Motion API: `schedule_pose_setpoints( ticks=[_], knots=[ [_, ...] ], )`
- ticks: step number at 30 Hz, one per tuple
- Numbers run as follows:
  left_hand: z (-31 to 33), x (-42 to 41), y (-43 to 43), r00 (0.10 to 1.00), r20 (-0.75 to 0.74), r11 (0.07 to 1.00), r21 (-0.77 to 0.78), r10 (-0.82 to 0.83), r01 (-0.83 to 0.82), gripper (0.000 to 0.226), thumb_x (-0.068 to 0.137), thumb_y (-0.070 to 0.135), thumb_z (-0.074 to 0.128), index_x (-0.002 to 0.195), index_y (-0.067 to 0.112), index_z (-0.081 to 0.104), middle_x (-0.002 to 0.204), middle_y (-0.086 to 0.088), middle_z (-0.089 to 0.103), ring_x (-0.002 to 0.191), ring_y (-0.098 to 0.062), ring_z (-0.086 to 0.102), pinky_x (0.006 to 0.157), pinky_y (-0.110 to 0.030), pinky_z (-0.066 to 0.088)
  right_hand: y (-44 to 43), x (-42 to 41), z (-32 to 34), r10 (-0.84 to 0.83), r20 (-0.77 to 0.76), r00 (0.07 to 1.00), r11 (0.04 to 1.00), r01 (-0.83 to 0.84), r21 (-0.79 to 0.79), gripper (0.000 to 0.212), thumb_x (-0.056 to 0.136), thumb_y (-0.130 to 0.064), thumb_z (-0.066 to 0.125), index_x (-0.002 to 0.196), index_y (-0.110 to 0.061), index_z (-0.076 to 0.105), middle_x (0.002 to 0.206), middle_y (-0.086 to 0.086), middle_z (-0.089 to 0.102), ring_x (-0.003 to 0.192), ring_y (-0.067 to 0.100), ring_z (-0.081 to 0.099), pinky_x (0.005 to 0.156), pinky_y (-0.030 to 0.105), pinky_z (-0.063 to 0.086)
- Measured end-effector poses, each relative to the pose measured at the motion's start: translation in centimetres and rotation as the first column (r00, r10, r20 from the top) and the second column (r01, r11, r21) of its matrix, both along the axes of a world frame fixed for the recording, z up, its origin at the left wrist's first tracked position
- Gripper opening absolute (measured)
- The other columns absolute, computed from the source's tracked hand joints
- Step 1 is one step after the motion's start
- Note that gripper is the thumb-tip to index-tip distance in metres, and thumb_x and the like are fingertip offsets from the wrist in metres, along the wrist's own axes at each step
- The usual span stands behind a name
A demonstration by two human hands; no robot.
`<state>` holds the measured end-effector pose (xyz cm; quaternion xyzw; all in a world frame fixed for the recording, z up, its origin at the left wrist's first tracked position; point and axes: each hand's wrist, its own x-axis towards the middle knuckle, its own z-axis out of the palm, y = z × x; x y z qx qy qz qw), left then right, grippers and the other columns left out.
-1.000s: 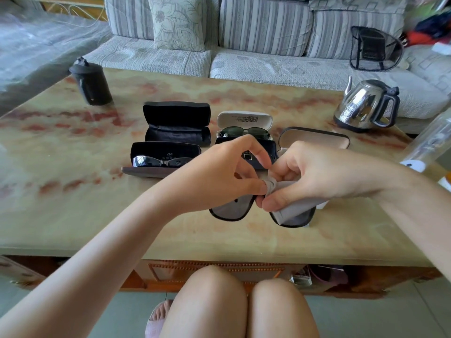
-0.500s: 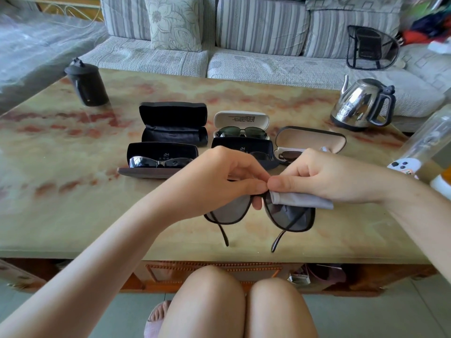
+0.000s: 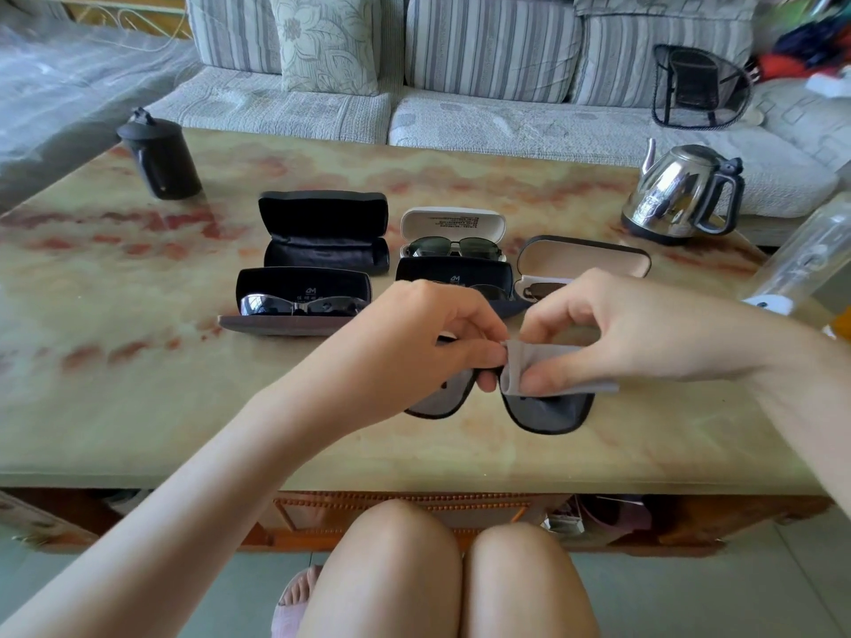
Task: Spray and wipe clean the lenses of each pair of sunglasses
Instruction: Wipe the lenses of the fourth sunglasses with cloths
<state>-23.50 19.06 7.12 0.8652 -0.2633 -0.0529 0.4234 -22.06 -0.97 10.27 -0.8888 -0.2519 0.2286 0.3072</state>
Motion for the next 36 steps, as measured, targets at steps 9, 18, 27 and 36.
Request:
schedule_pose_setpoints(
  ticks=[9,18,27,36],
  knots=[
    [0.4,-0.3,0.1,0.995,0.093,0.999,0.035,-0.018,0.015,0.027,0.09,0.016,0.064,0.113,0.029,0.056,0.079,0.008,0.074,0.083,-0.009,0.064,0.083,-0.023,0.044,1.0,0.3,-1.1,-0.065,-0.167,0.984,0.981,0.093,0.17,0.038,0.064,-0.046,0.085,0.081,-0.013,0.076,0.094,0.03,0.066,0.074,0.017,0.055,0.069,0.032,0.038],
    [0.3,0.0,0.9,0.998,-0.013,0.998,-0.007,-0.058,0.058,0.023,0.09,0.025,0.062,0.111,0.033,0.056,0.075,0.016,0.072,0.087,0.001,0.065,0.09,-0.021,0.044,-1.5,0.5,-1.1,-0.094,-0.189,0.977,0.988,0.116,0.106,0.057,0.067,-0.056,0.077,0.091,-0.004,0.074,0.093,0.033,0.068,0.087,0.047,0.065,0.077,0.037,0.048],
    [0.1,-0.2,0.9,0.999,-0.007,0.999,0.02,-0.033,0.033,0.024,0.09,0.028,0.063,0.112,0.033,0.056,0.073,0.018,0.072,0.082,0.014,0.058,0.089,-0.015,0.043,-2.6,-0.2,-0.8,-0.088,-0.196,0.977,0.991,0.105,0.078,0.062,0.063,-0.06,0.078,0.095,-0.007,0.074,0.103,0.034,0.064,0.085,0.044,0.06,0.08,0.041,0.034],
    [-0.4,-0.4,-0.1,0.998,0.044,0.997,0.066,-0.04,0.037,0.03,0.09,0.017,0.064,0.116,0.029,0.055,0.076,0.012,0.073,0.084,-0.004,0.064,0.084,-0.019,0.044,1.0,-0.5,-1.3,-0.036,-0.126,0.991,0.992,0.051,0.113,0.033,0.067,-0.047,0.074,0.081,-0.017,0.076,0.088,0.02,0.07,0.072,0.014,0.055,0.069,0.032,0.04]
  ],
)
